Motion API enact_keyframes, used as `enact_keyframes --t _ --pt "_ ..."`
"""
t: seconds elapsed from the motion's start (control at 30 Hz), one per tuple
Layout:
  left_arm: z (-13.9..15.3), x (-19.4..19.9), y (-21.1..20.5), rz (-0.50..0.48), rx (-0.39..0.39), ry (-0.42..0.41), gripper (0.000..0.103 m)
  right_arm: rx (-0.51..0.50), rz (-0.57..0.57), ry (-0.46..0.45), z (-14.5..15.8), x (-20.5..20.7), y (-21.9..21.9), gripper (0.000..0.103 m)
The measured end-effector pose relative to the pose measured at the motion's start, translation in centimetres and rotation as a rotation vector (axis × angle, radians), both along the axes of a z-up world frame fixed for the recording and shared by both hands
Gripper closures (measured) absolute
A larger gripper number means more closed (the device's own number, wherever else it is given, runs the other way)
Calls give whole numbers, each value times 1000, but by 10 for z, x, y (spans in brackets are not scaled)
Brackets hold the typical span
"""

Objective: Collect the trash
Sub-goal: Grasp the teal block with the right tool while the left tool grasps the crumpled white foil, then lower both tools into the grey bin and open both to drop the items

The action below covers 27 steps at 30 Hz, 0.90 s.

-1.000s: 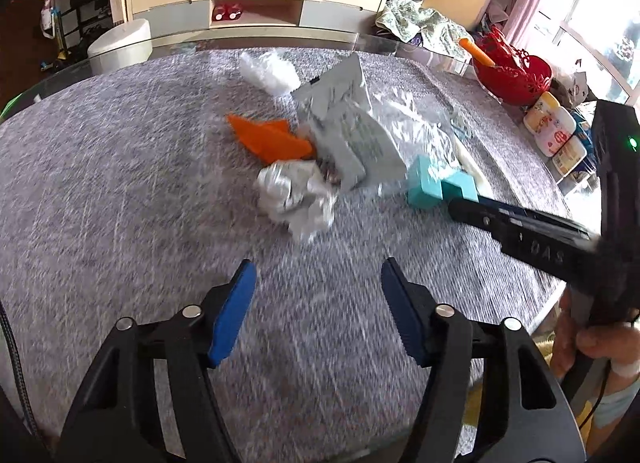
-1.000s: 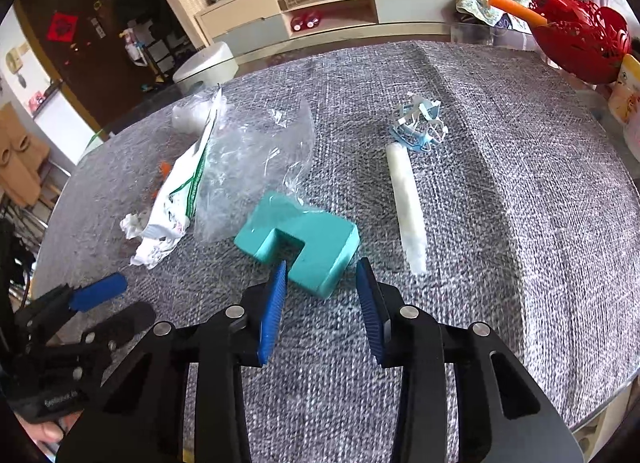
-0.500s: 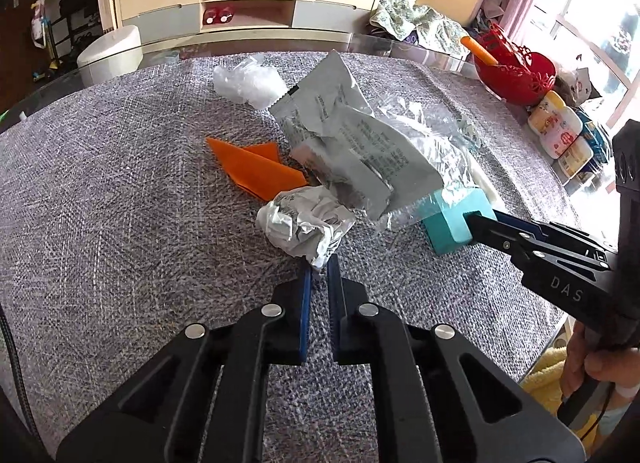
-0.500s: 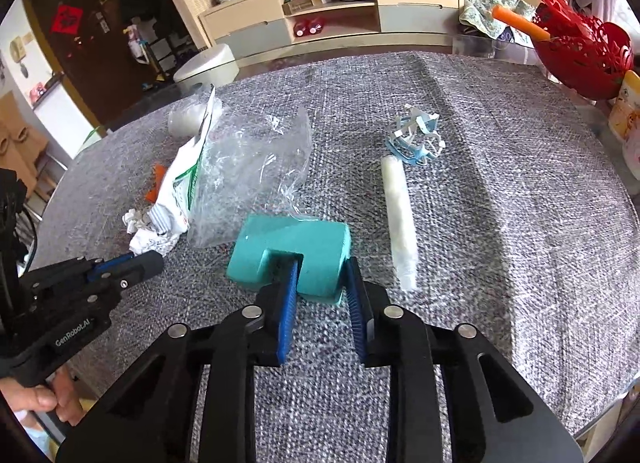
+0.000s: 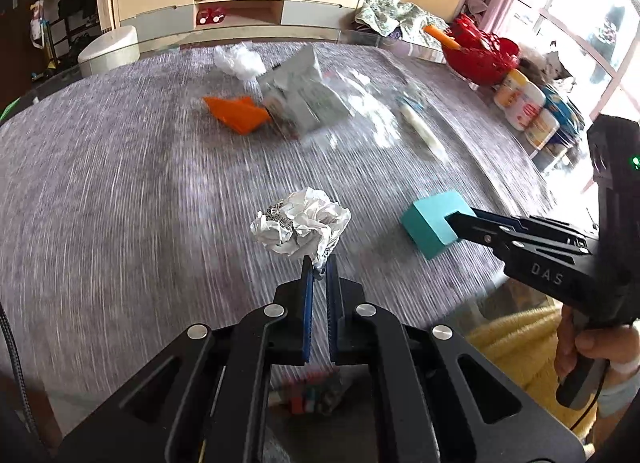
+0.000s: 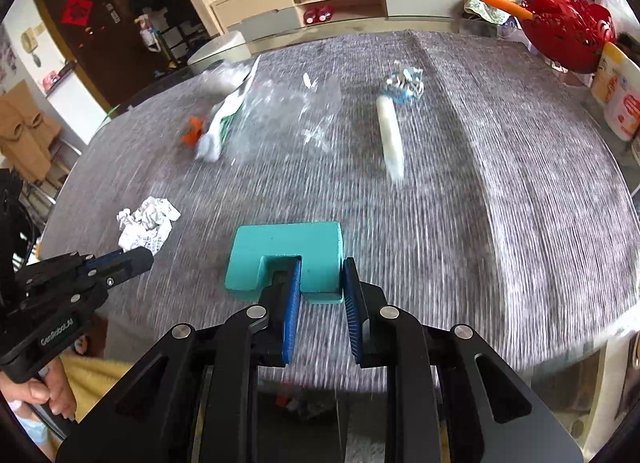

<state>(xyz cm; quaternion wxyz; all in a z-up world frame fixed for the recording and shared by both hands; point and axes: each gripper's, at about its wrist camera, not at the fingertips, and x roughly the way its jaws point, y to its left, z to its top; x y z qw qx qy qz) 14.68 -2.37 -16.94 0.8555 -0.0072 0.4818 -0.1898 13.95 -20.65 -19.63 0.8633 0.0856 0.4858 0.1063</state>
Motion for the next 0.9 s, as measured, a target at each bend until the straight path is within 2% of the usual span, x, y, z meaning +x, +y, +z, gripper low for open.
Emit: enact_keyframes --t 0.3,0.47,0.63,0.9 --pt "4 -74 2 6 -35 11 98 -2 34 -4 5 -55 5 81" --pt "-6 -102 0 0 -30 31 98 -11 62 6 -1 -80 15 81" --pt "-24 -127 -1 -9 -22 67 98 -10 72 33 -14 -97 21 81" --pt "-68 -150 1 -4 -21 186 98 -23 74 148 -60 -114 33 81"
